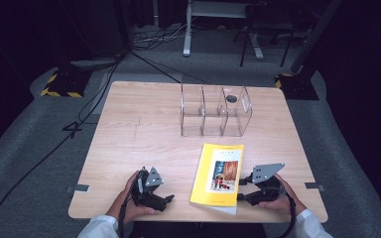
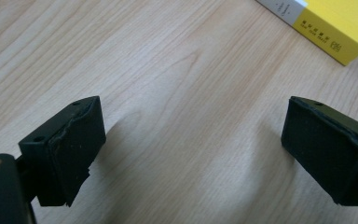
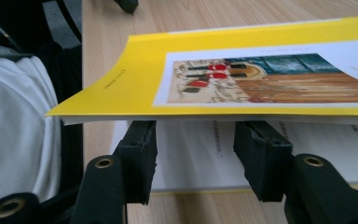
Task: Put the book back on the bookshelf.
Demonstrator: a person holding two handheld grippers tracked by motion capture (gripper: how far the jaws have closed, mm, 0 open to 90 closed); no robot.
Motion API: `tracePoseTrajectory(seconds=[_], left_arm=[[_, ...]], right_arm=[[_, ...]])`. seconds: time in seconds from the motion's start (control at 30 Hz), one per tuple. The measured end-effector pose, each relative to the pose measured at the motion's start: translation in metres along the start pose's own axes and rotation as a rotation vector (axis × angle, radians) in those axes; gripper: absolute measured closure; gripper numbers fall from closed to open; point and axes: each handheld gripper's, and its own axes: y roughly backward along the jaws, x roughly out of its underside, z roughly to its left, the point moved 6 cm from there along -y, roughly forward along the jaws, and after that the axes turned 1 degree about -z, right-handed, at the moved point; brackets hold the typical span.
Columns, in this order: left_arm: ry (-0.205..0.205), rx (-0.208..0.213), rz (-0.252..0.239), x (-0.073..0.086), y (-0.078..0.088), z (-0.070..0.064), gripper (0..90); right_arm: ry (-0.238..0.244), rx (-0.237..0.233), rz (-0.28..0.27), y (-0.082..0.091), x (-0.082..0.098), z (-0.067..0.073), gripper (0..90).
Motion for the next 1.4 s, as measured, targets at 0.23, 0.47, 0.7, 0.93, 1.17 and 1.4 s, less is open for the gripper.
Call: tracePoseTrajectory(seconds=[0.23, 0.47, 0.7, 0.93, 1.17, 1.4], left_arm=[[-0.045, 0.054, 0.011, -0.01, -0.003, -0.024, 18.6], [-0.074, 0.105, -0.073, -0.033, -0.001, -0.05, 16.5], [-0.142, 0.133, -0.126, -0.056, -0.007, -0.083, 17.3], [-0.185, 0.12, -0.163, -0.077, -0.023, -0.109, 23.7], [-0.15, 0.036, -0.195, -0.084, -0.028, -0.104, 40.7], [-0.188, -0.007, -0.228, -0.083, -0.017, -0.093, 72.7]], right_arm=[[0.022, -0.016, -0.021, -0.006, -0.013, 0.01, 49.4], [0.008, -0.002, -0.068, -0.007, -0.026, 0.012, 49.5], [-0.005, 0.028, -0.105, -0.01, -0.037, 0.013, 48.9], [-0.023, 0.041, -0.136, -0.013, -0.047, 0.015, 48.8], [-0.043, 0.039, -0.161, -0.013, -0.047, 0.014, 48.8], [-0.049, 0.05, -0.165, -0.012, -0.047, 0.013, 47.5]])
